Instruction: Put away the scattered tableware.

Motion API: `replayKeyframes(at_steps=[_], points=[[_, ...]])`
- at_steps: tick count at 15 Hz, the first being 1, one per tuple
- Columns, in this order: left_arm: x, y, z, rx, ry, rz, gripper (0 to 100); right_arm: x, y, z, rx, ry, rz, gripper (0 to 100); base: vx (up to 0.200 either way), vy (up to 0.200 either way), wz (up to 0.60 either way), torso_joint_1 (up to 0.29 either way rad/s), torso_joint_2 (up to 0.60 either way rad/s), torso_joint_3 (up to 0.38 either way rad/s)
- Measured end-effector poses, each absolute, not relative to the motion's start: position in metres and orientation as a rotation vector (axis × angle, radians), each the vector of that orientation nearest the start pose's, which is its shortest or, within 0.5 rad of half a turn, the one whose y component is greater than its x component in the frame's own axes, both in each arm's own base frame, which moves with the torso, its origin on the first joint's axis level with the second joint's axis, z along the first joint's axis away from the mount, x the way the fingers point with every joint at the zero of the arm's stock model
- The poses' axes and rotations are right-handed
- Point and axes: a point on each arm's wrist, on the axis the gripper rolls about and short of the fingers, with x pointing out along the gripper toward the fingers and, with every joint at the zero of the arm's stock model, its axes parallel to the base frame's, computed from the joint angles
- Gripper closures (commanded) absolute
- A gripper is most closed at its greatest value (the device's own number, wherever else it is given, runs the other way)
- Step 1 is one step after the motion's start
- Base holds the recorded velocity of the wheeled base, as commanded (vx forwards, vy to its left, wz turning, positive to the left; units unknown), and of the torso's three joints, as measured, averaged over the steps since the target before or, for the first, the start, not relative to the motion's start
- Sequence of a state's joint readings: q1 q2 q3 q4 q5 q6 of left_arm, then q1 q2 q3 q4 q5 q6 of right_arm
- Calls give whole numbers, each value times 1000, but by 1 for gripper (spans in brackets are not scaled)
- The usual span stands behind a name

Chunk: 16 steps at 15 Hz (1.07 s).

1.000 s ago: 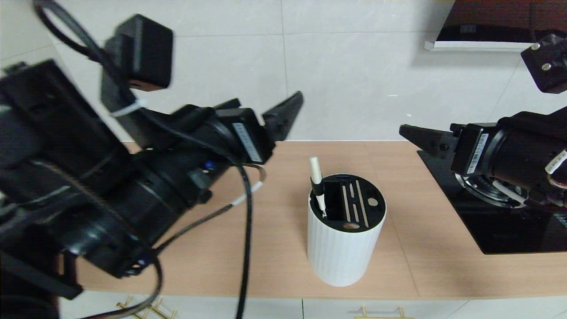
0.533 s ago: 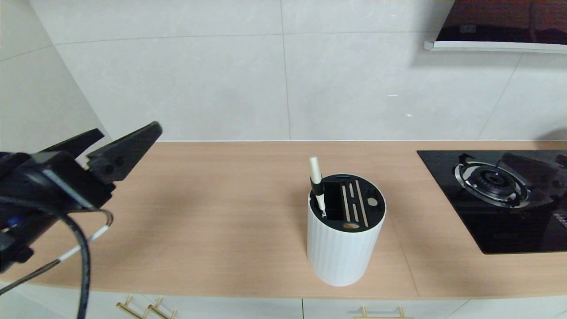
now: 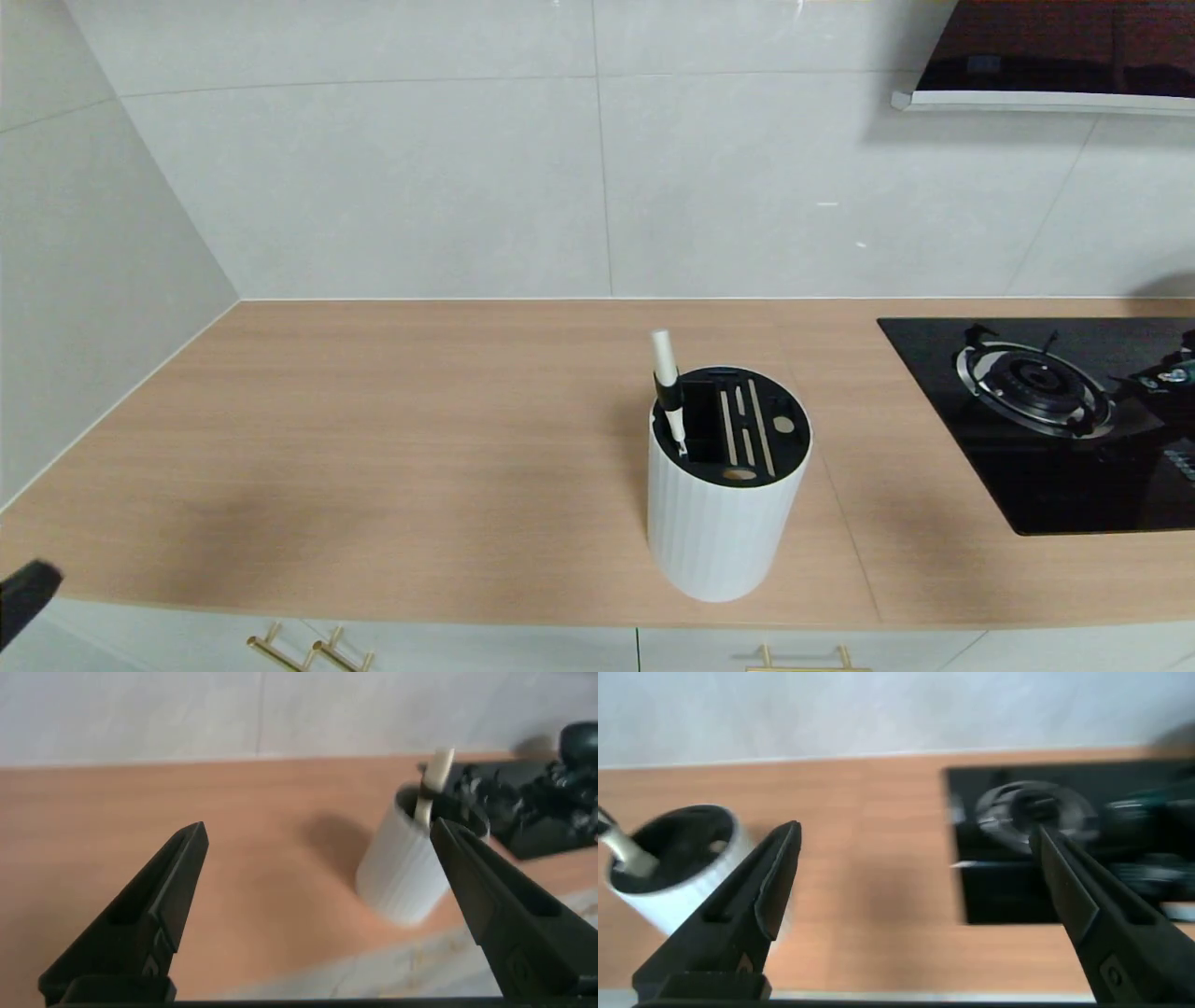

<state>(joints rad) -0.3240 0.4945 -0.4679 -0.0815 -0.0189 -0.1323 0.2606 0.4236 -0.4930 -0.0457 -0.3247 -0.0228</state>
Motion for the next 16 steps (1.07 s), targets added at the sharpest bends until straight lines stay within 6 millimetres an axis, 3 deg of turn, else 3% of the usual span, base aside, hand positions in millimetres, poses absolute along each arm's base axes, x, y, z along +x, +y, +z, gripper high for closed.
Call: replayKeyframes(at_steps=[3, 6, 10, 14, 16], points=[[-27, 5, 207, -144, -150, -273, 0, -46, -15, 204, -58, -190, -195, 0, 0, 0, 0, 0, 0, 0], [-52, 8, 196, -109, -260, -135, 0, -67, -11, 199, -73, -287, -310, 0, 0, 0, 0, 0, 0, 0], [-63, 2, 181, -78, -313, -50, 0, -68, -8, 168, -39, -253, -369, 0, 0, 0, 0, 0, 0, 0], [-46, 0, 139, -45, -247, 7, 0, -52, -8, 141, -32, -195, -371, 0, 0, 0, 0, 0, 0, 0], [-32, 0, 106, -11, -139, 15, 0, -39, -7, 121, -30, -198, -350, 0, 0, 0, 0, 0, 0, 0]])
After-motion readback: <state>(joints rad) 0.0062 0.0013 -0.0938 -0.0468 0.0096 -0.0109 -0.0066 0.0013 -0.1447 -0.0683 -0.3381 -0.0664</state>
